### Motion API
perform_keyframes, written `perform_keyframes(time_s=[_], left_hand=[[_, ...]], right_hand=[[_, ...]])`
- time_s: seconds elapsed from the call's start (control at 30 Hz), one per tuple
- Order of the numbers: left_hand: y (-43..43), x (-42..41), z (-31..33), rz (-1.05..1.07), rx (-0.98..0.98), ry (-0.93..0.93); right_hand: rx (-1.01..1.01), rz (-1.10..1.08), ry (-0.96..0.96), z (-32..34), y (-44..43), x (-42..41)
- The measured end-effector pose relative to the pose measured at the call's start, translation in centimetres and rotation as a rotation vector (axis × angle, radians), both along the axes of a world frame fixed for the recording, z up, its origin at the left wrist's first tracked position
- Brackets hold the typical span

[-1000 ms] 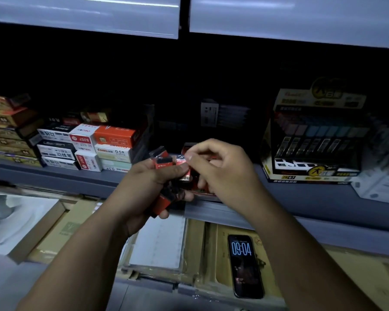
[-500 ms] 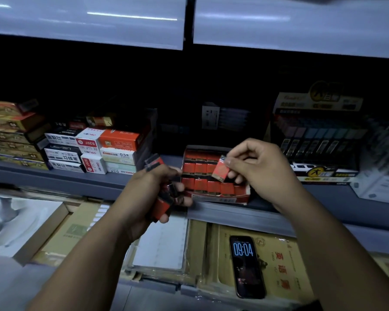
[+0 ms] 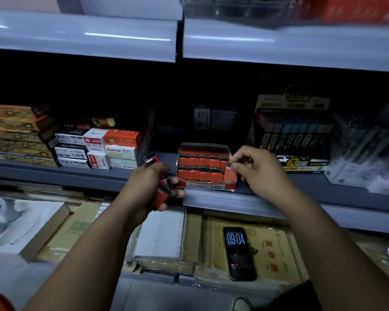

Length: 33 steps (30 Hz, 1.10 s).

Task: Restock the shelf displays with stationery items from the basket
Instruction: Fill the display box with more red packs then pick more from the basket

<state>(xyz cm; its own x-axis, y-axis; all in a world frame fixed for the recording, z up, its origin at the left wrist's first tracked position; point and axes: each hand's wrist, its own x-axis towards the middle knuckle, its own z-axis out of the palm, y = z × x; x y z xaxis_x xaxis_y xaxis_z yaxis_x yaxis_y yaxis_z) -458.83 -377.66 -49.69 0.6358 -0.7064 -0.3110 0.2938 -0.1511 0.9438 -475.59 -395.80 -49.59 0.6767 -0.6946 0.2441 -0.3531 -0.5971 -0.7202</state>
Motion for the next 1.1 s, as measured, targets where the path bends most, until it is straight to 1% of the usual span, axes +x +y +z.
perform_keyframes(time_s=[0.1,0.17,0.23,0.3,0.37,0.5,0.6,0.7,0.8,0.9,0.97,1.03,1.1], left_hand=[[0.1,-0.3,0.2,0.009,-0.006,0.002],[0.2,-0.4,0.2,0.007,-0.014,0.016],[0.4,-0.4,0.1,-0.011,-0.025,0.021],[0.5,-0.3,-0.1,-0.022,-0.028,0.01],[0.6,-0.2,-0.3,-0.013,-0.024,-0.007],[0.2,-1.0,-0.6,0.052,-0.032,-0.001],[-0.5,-2.0,0.0,0.08,-0.011,-0.007],[-1.2,-2.4,1.3,0.086,0.003,-0.084],[-1.1,-1.9,0.8,0.123,-0.032,-0.134],[-1.0,-1.0,-0.5,0.206,-0.034,-0.085],[-1.2,-0.5,-1.0,0.257,-0.042,-0.018],[-1.3,-0.4,-1.0,0.254,-0.071,0.025],[-1.6,-0.4,-1.1,0.233,-0.061,0.019]], right_hand=[[-0.088,-0.018,0.044,0.1,0.5,0.3],[-0.13,-0.011,0.128,0.2,0.6,0.6],[-0.141,-0.008,0.242,0.5,0.5,0.9],[-0.119,-0.006,0.293,0.8,0.2,1.2],[-0.095,0.001,0.263,0.6,-0.1,1.1],[-0.069,0.007,0.107,-1.0,-0.4,0.5],[-0.11,0.026,0.138,-1.3,-0.9,0.4],[-0.138,0.034,0.138,-1.0,-1.2,0.5],[-0.197,0.041,0.164,-1.1,-1.3,1.1],[-0.238,0.037,0.143,-1.4,-1.4,1.7],[-0.216,0.01,0.106,-1.9,-1.4,2.2],[-0.205,-0.045,0.06,-2.4,-1.3,2.8],[-0.185,-0.085,-0.003,-2.8,-1.3,3.0]])
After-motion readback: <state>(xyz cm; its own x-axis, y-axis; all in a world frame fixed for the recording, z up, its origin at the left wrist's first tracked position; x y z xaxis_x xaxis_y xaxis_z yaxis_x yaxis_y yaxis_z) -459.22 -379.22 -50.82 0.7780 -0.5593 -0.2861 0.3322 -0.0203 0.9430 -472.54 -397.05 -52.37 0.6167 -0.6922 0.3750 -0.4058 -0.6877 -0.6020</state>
